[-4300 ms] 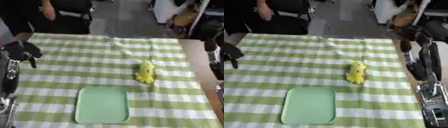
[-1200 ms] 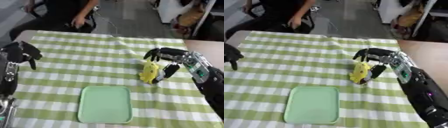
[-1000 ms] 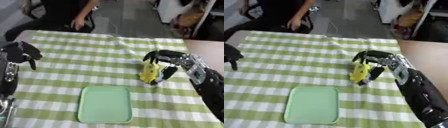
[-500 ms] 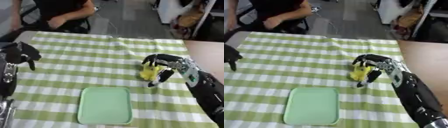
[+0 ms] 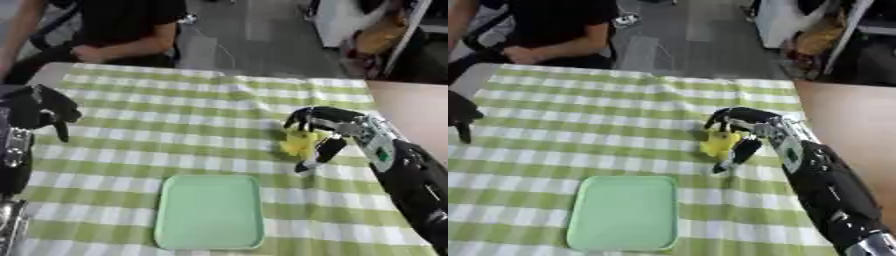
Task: Pick up objects on the table and place them in the box.
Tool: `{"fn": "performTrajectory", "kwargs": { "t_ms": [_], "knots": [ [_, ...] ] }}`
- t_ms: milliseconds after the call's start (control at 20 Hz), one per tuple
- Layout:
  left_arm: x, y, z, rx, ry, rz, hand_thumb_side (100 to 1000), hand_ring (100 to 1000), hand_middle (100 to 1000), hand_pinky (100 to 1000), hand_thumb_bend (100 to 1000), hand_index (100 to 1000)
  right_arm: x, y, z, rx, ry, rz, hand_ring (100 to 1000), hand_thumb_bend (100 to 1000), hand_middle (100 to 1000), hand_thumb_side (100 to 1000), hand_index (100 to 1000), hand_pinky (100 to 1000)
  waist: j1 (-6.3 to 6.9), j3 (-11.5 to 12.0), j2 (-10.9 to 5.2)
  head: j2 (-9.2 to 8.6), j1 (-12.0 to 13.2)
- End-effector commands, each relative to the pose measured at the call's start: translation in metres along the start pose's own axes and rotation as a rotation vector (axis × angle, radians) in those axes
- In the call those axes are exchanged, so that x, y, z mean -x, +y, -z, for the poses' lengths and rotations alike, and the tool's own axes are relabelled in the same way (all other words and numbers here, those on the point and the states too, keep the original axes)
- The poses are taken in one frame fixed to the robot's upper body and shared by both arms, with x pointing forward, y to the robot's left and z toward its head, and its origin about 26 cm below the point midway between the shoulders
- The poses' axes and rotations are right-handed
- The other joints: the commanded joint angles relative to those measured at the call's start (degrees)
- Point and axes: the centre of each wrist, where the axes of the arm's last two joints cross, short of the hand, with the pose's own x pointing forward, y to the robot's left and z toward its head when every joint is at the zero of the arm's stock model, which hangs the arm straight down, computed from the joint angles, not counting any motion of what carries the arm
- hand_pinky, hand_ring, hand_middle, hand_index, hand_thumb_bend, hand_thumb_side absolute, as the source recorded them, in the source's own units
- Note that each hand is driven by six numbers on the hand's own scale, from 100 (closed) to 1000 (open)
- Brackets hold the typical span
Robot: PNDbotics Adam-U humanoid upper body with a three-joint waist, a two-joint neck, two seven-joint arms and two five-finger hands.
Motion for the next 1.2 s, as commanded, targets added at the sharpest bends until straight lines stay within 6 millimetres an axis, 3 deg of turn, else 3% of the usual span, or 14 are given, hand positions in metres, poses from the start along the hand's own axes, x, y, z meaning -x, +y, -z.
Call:
{"fn": "performTrajectory", "kwargs": {
  "t_ms": [50,300,350,450,500,550,600,650,700,750,800,850,950,1200],
  "knots": [
    [-0.0072,0.0016,0.0064,0.001,-0.037,-0.001,999,465,484,232,621,431,0.0054,-0.0055,-0.0027,0.004,0.035,-0.014,693,743,829,351,849,606,0.37,0.06,-0.30,-0.68,-0.39],
    [-0.0077,0.0016,0.0068,0.000,-0.039,-0.002,999,465,484,232,620,431,0.0103,0.0006,-0.0039,0.025,0.054,-0.005,618,643,785,337,815,449,0.41,0.05,-0.17,-0.67,-0.34],
    [-0.0077,0.0017,0.0068,0.000,-0.039,-0.003,999,465,485,232,620,431,0.0105,0.0004,-0.0042,0.040,0.052,-0.006,542,525,734,321,768,320,0.43,0.04,-0.17,-0.67,-0.35],
    [-0.0077,0.0018,0.0067,-0.001,-0.039,-0.002,999,465,485,232,620,431,0.0105,-0.0005,-0.0051,0.080,0.047,-0.008,471,400,662,339,717,219,0.44,0.01,-0.17,-0.66,-0.36],
    [-0.0077,0.0019,0.0067,-0.001,-0.039,-0.002,998,465,485,232,620,431,0.0105,-0.0007,-0.0055,0.101,0.044,-0.011,496,443,689,334,735,255,0.44,0.00,-0.18,-0.67,-0.36],
    [-0.0077,0.0020,0.0067,-0.001,-0.039,-0.002,999,465,485,232,619,431,0.0104,-0.0015,-0.0060,0.125,0.042,-0.015,378,222,569,386,648,100,0.44,-0.01,-0.19,-0.68,-0.34],
    [-0.0077,0.0020,0.0068,-0.001,-0.039,-0.001,999,465,485,232,619,431,0.0101,-0.0027,-0.0068,0.157,0.039,-0.022,378,222,569,386,648,100,0.45,-0.03,-0.19,-0.70,-0.33],
    [-0.0077,0.0021,0.0068,-0.001,-0.039,-0.001,999,465,484,232,620,431,0.0098,-0.0031,-0.0072,0.185,0.036,-0.027,296,100,490,491,593,100,0.45,-0.04,-0.20,-0.72,-0.32],
    [-0.0077,0.0021,0.0067,-0.001,-0.039,-0.001,999,465,484,232,620,430,0.0096,-0.0034,-0.0077,0.216,0.032,-0.032,287,100,485,527,586,100,0.45,-0.05,-0.20,-0.74,-0.33],
    [-0.0077,0.0021,0.0067,-0.001,-0.038,-0.001,999,465,484,232,620,431,0.0095,-0.0035,-0.0079,0.243,0.029,-0.037,215,100,407,646,544,100,0.46,-0.06,-0.20,-0.75,-0.34],
    [-0.0077,0.0021,0.0066,-0.001,-0.038,-0.001,999,465,484,232,620,431,0.0091,-0.0042,-0.0082,0.276,0.025,-0.044,222,100,413,635,548,100,0.47,-0.07,-0.19,-0.77,-0.33],
    [-0.0077,0.0022,0.0067,-0.001,-0.038,-0.001,999,465,485,232,619,430,0.0089,-0.0041,-0.0084,0.301,0.023,-0.052,169,100,362,707,518,100,0.47,-0.06,-0.18,-0.77,-0.35],
    [-0.0077,0.0022,0.0067,-0.001,-0.038,0.000,999,465,485,232,620,430,0.0085,-0.0037,-0.0083,0.342,0.017,-0.070,100,100,291,700,483,100,0.47,-0.06,-0.16,-0.75,-0.38],
    [-0.0077,0.0023,0.0067,-0.002,-0.038,0.000,999,465,485,232,619,430,0.0100,0.0019,-0.0079,0.387,0.014,-0.101,100,100,219,683,444,100,0.48,-0.08,-0.13,-0.68,-0.35]
  ]
}}
